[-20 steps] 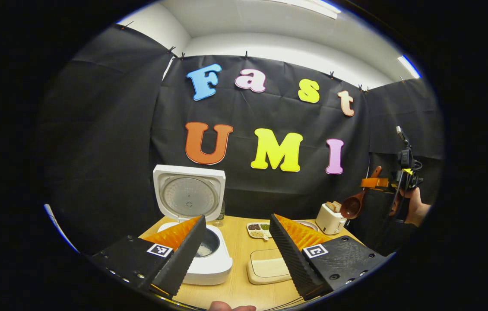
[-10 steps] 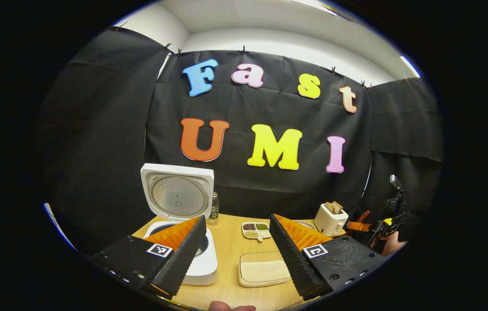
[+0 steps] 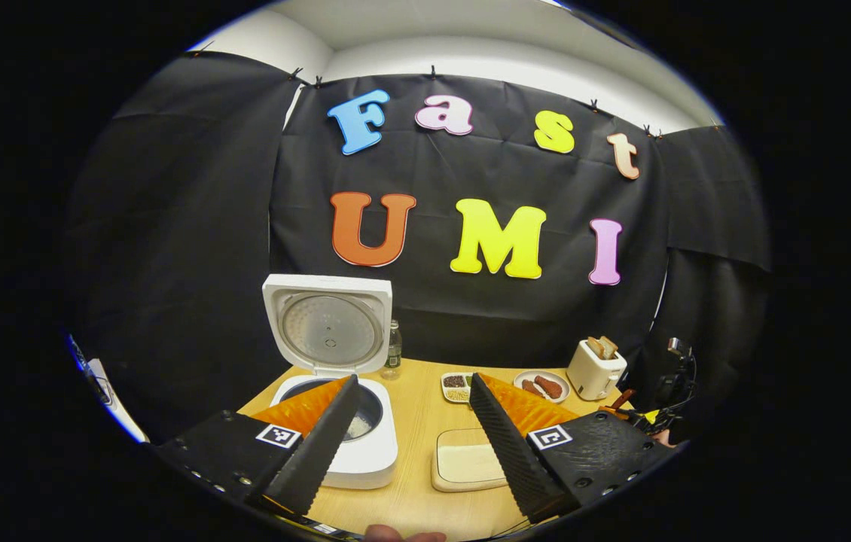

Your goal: Close the left gripper, press the button to open the rice cooker; take a wooden spoon from the chopstick holder with the right hand, scoop a spoonful of rice and pour it into the rice cooker, then put the wooden spoon back into the chopstick holder.

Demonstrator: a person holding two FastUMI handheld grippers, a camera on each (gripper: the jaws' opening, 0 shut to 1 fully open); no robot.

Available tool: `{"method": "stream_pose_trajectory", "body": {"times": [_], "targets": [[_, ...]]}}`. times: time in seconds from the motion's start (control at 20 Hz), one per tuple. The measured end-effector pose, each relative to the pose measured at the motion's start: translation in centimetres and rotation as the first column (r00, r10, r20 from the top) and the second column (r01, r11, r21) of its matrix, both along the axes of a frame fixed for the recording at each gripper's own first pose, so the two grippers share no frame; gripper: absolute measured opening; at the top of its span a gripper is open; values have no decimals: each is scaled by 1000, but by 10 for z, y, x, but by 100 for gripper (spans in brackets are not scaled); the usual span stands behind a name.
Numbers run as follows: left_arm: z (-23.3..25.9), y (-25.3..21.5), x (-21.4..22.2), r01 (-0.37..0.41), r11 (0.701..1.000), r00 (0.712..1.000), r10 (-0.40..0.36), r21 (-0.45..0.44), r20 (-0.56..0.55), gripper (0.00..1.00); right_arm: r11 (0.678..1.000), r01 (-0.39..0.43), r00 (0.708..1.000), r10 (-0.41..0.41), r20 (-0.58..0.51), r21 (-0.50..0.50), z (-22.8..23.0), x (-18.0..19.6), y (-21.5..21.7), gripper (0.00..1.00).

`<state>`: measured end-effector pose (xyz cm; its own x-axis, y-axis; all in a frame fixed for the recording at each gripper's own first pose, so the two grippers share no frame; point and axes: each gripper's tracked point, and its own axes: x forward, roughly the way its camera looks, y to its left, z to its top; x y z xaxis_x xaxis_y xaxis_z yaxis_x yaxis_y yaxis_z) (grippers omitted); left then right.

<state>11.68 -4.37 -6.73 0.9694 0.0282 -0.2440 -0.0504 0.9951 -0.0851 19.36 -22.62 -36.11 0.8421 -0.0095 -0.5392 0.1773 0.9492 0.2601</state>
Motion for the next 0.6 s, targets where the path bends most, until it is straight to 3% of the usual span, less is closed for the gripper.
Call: {"method": "stream_pose_trajectory", "body": {"times": [0.25,0.45,0.6], "targets": [[3,5,8,-4,1000,1000,4,-4,-10,94,1000,13,1000,-13,-27,23,-22,0,4,16],[5,11,16,2,1000,1000,-2,-3,-4,94,1000,-4,1000,4,1,19,-13,2,6,25],[11,25,23,-17,1000,1000,16,6,14,94,1000,14,1000,-14,18,-17,4,-3,-6,76]]}}
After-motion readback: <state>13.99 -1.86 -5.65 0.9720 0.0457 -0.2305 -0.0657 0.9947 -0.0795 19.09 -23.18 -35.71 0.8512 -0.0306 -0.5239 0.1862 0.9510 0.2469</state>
